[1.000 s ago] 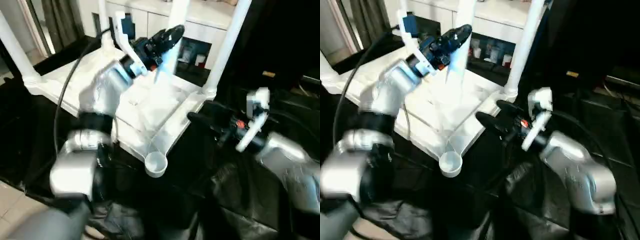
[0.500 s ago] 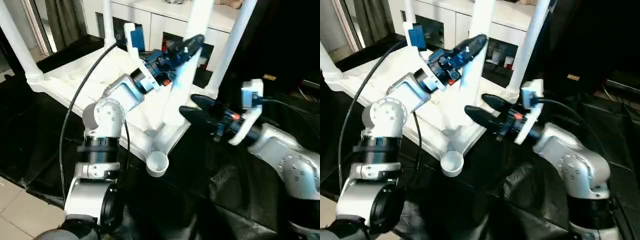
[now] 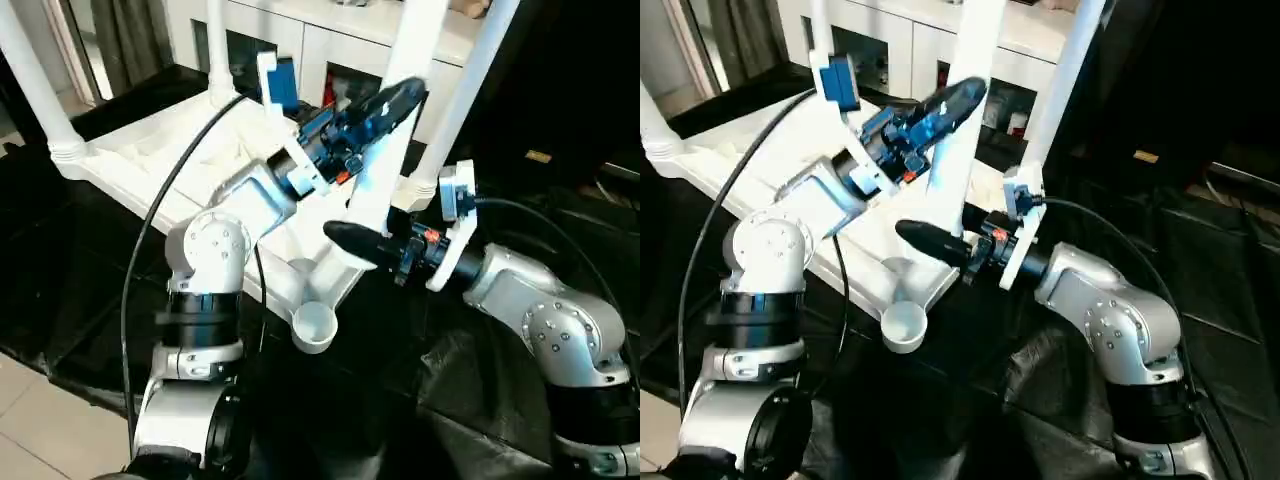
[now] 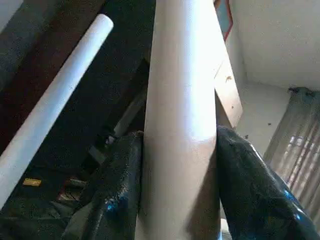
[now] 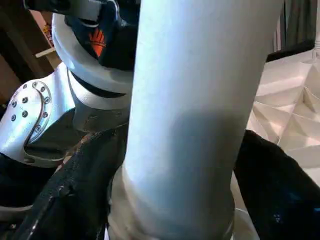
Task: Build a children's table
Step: Pick table leg
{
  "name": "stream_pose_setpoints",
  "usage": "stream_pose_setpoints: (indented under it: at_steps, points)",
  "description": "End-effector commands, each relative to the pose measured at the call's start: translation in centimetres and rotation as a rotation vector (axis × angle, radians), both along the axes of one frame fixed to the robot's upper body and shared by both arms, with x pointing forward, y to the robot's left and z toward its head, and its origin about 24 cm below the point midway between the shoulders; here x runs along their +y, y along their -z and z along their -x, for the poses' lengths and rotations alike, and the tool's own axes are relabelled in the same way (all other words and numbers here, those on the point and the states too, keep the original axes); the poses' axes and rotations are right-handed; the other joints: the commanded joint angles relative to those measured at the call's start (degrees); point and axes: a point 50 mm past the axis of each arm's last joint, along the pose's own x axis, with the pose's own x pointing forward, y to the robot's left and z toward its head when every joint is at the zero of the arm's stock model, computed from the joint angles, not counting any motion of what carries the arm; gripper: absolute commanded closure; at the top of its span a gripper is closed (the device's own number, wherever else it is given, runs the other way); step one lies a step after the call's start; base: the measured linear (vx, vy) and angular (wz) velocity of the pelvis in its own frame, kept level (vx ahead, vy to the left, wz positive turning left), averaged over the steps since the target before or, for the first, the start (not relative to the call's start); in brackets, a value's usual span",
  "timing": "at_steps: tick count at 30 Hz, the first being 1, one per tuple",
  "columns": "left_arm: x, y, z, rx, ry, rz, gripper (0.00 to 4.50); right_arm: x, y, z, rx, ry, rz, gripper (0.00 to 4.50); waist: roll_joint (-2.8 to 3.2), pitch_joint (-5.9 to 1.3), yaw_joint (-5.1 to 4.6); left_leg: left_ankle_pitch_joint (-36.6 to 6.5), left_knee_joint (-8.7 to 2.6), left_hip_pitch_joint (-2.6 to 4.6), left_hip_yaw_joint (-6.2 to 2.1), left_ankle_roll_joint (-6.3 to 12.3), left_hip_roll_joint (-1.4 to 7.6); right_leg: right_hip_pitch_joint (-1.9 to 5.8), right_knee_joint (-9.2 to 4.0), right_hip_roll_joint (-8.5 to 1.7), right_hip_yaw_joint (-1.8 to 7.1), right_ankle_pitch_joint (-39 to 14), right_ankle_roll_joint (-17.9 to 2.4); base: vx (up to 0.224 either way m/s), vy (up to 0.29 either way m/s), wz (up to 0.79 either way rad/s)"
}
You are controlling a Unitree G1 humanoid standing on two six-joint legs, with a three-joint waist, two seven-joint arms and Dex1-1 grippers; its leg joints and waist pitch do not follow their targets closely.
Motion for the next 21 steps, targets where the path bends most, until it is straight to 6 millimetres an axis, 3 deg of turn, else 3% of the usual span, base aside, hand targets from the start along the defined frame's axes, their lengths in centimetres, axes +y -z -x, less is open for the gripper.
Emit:
stream_pose_setpoints:
  at_steps: [1,5,7,9,16,20,21]
  points:
    - [-0.4,-0.6,0.6,-0.021,0.028,0.015,2.61,-0.5,0.0,-0.4,0.002,0.041,0.028,1.34,-0.35,-4.84,-0.04,4.11,-3.33,-0.74,1.10,2.16,0.29,4.47,-2.86,-2.72,2.48,-3.70,-9.80,0.000,0.000,0.00]
    - [-0.2,-0.6,0.5,-0.017,-0.003,0.019,2.61,-0.4,-0.2,-0.9,-0.023,0.096,0.072,1.64,-0.43,-4.89,-0.07,4.19,-3.30,-0.75,1.04,1.84,0.35,4.52,-2.77,-2.74,2.47,-3.75,-9.72,0.000,0.000,0.00]
    - [-0.1,-0.5,0.3,-0.008,-0.039,0.004,2.05,-0.4,-0.3,-1.3,-0.045,0.149,0.115,1.71,-0.33,-4.82,-0.17,4.42,-3.33,-0.82,1.01,1.31,0.27,4.49,-2.84,-2.69,2.48,-3.94,-9.27,0.000,0.000,0.00]
    - [0.1,-0.4,0.0,-0.003,-0.088,-0.016,1.87,-0.4,-0.3,-1.6,-0.061,0.192,0.160,1.78,-0.34,-4.84,-0.18,4.40,-3.33,-0.72,1.02,0.69,0.27,4.42,-2.83,-2.67,2.52,-4.32,-8.87,0.000,0.000,0.00]
    - [0.6,0.8,-2.3,0.026,-0.407,-0.259,1.43,0.3,-0.2,-3.1,-0.207,0.383,0.457,1.82,-0.38,-4.85,-0.54,2.84,-3.54,-0.75,0.92,-1.34,-0.02,4.46,-3.16,-2.33,2.49,-6.99,-4.32,0.000,0.000,0.00]
    - [1.3,1.2,-3.5,0.075,-0.503,-0.261,1.43,1.4,0.0,-3.3,-0.269,0.402,0.543,1.83,-0.45,-5.10,-0.60,3.21,-3.36,-0.86,0.83,-1.36,-0.08,4.48,-2.87,-2.33,2.52,-5.20,-4.45,0.000,0.000,0.00]
    - [1.3,1.2,-3.5,0.075,-0.503,-0.261,1.43,1.4,0.0,-3.3,-0.269,0.402,0.543,1.83,-0.41,-5.07,-0.60,3.65,-3.32,-0.74,0.86,-0.89,0.05,4.28,-2.68,-2.38,2.55,-3.38,-5.36,0.000,0.000,0.00]
